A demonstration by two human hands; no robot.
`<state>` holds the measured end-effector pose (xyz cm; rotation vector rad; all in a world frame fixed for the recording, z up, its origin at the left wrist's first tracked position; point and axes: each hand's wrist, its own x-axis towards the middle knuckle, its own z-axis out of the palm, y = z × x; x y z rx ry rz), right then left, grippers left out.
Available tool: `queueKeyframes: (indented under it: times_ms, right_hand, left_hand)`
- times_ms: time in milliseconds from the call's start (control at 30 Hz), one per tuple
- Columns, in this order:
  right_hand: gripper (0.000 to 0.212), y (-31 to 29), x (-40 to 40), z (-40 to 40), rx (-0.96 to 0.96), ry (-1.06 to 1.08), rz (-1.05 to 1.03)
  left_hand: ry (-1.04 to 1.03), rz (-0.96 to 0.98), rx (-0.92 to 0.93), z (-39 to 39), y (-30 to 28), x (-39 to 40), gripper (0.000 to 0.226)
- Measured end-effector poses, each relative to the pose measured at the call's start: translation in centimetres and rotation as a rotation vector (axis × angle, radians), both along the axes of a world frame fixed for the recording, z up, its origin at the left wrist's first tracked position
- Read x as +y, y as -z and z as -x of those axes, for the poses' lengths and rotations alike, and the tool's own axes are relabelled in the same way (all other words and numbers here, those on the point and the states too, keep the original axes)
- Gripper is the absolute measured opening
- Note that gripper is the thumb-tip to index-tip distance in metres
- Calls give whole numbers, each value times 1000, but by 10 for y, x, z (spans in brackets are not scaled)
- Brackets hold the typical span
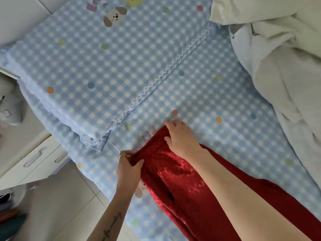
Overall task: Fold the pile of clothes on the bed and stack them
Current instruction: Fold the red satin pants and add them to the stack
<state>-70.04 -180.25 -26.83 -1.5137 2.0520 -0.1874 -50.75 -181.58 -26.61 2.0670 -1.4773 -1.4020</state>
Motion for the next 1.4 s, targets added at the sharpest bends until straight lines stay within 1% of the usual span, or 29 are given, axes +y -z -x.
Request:
queueKeyframes:
  times_ms: [67,133,200,300,333,400,467,500,533,567,600,633,700,733,767,833,900,933,967,1000,1033,1067,1133,1200,1267,1300,1333,1400]
  right_hand:
    - [54,-9,-4,11,-113,42,-143]
    - [50,-25,-5,27,-279,53,-210]
    - [39,-49,7,48,-417,62,-194]
    - [17,-87,52,83,-452,10,-147]
    - [13,-98,75,94,-440,18,-134]
    - [11,-113,124,111,-406,88,-111]
    - [19,-118,173,121,-349,165,-87]
    - [26,-117,199,124,-327,200,-69]
    - [33,-114,223,126,-317,233,-54]
    - [39,-110,247,128,-315,268,-40]
    - [43,-104,271,128,-321,309,-23]
    - [47,-97,290,128,-338,366,-4]
    - [53,-83,330,128,-396,521,36]
    - [54,-75,348,127,-424,600,56]
    - [54,-66,362,125,-439,682,62]
    - [48,-48,387,119,-510,909,58]
    - [36,-33,404,112,-660,1218,95]
    - [26,-27,410,107,-696,1329,130]
    - [13,-24,415,101,-667,1359,147]
    - [12,-20,423,97,-630,1355,153]
    - [22,-17,431,93,-588,1331,149]
    - [27,-15,439,92,-548,1310,151]
    - [27,-12,452,93,-502,1315,165]
    - [27,-9,470,97,-494,1378,181]
    - [29,-7,485,95,-472,1441,173]
    - [34,-7,490,90,-443,1459,152]
    - [41,-7,495,84,-412,1463,135]
    - [55,-9,498,72,-343,1428,124]
  left_hand:
    - [-52,-44,144,-2,-14,3,37]
    - [-84,-80,257,-2,-34,9,39]
    - [-96,-109,361,1,-58,24,35]
    - [-35,-134,456,19,-92,65,36]
    - [22,-131,463,27,-101,84,37]
    - [198,-89,429,51,-114,128,40]
    - [403,-13,349,71,-117,171,54]
    - [517,-8,334,81,-117,193,56]
    - [655,-25,333,87,-118,213,51]
    - [759,-27,328,91,-115,234,42]
    - [817,-30,326,94,-110,254,37]
    - [889,6,300,97,-104,270,40]
    - [1011,74,278,108,-92,303,53]
    - [1073,112,262,112,-85,316,59]
    - [1146,159,208,115,-76,329,65]
    - [1232,218,103,120,-61,347,76]
    - [1277,219,88,124,-50,365,81]
    - [1302,232,90,125,-45,374,80]
    - [1318,239,108,126,-41,381,76]
    - [1326,239,135,127,-39,390,71]
    - [1334,243,157,127,-37,398,66]
    - [1348,251,169,127,-35,407,64]
    - [1392,238,189,124,-34,418,61]
    - [1474,212,208,124,-33,429,56]
    - [1585,179,168,125,-30,437,49]
    - [1639,161,145,125,-29,436,45]
    - [1675,194,146,125,-29,434,41]
    - [1664,321,191,127,-30,421,35]
